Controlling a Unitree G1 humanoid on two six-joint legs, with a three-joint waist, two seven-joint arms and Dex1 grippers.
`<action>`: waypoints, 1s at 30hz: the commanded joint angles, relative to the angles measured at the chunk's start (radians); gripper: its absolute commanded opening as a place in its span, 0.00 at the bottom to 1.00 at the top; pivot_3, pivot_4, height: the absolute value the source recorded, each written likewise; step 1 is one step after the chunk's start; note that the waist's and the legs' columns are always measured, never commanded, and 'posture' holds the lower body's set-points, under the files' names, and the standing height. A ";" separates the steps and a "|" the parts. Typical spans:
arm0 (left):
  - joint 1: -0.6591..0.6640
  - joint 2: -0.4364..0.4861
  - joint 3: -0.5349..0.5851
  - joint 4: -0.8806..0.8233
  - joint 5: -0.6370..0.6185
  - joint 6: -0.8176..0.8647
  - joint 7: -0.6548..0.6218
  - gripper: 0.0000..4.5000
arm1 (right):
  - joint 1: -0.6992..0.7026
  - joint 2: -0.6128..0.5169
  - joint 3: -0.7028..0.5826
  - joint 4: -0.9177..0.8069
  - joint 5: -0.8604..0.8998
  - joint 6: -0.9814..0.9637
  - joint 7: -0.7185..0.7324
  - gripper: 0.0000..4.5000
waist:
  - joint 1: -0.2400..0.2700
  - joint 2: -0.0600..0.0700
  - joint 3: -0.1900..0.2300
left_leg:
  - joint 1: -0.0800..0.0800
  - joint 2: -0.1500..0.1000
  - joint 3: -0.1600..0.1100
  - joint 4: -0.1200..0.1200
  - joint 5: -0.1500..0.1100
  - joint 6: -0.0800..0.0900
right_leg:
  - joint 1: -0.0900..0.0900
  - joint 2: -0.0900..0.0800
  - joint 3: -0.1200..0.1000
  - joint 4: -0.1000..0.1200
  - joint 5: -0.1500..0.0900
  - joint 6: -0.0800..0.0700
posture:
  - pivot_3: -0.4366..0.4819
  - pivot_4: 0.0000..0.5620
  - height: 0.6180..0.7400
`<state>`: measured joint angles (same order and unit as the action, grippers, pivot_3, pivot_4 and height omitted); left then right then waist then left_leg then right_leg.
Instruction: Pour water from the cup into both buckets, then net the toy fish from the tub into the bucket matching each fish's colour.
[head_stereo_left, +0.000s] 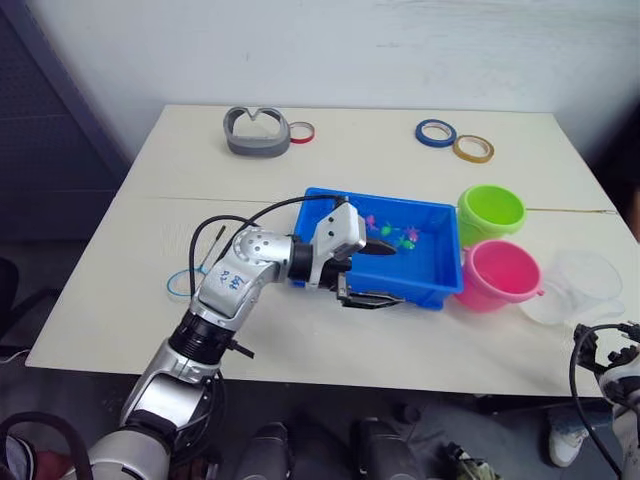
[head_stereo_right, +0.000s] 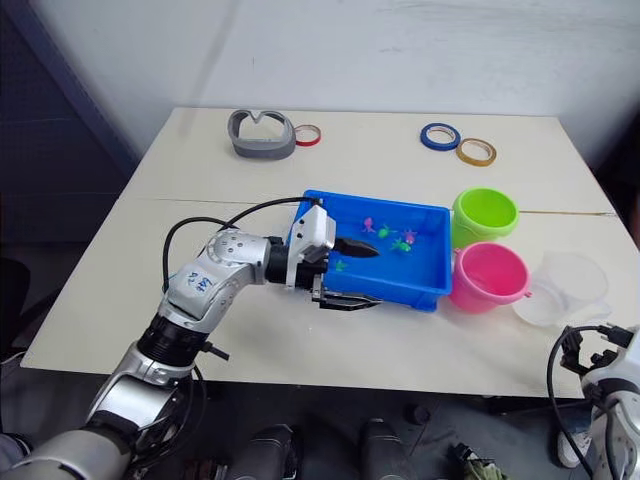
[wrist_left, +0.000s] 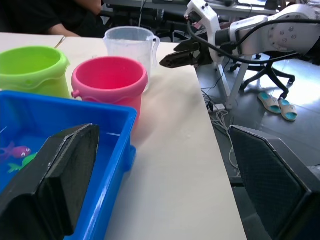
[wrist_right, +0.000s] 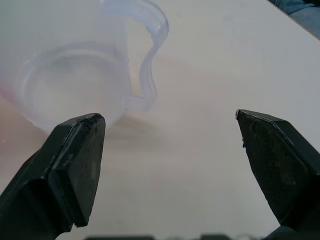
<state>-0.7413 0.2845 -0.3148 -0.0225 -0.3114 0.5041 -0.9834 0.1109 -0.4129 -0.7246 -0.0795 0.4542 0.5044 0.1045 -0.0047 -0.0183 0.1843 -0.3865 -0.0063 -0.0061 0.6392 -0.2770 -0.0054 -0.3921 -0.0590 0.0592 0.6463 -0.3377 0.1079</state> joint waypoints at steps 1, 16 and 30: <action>-0.015 -0.008 0.002 -0.018 -0.003 0.015 0.009 1.00 | -0.018 -0.006 -0.043 0.006 0.008 -0.030 -0.024 0.99 | -0.001 0.000 0.000 | 0.000 0.000 0.000 0.000 0.000 0.000 | 0.000 0.000 0.000 0.000 0.000 0.000 | 0.48 0.27 1.00; -0.015 -0.022 0.010 -0.036 0.013 0.044 0.078 1.00 | -0.142 -0.014 -0.051 0.165 -0.010 -0.132 -0.132 0.99 | -0.001 0.000 0.000 | 0.000 0.000 0.001 0.002 0.000 0.000 | 0.000 0.000 0.000 0.001 0.000 0.000 | 0.48 0.27 1.00; -0.006 -0.012 0.011 -0.062 0.016 0.061 0.120 1.00 | -0.217 -0.016 -0.046 0.246 -0.006 -0.200 -0.173 0.99 | -0.002 0.000 0.000 | 0.000 0.000 0.001 0.003 0.000 0.000 | 0.000 0.000 0.001 0.002 0.000 0.000 | 0.48 0.27 1.00</action>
<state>-0.7408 0.2706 -0.3159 -0.0360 -0.2977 0.5700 -0.8666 -0.1028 -0.4128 -0.7502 0.1727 0.4490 0.3297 -0.0641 -0.0072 -0.0181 0.1843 -0.3868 -0.0060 -0.0054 0.6424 -0.2771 -0.0052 -0.3922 -0.0586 0.0598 0.6479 -0.3376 0.1080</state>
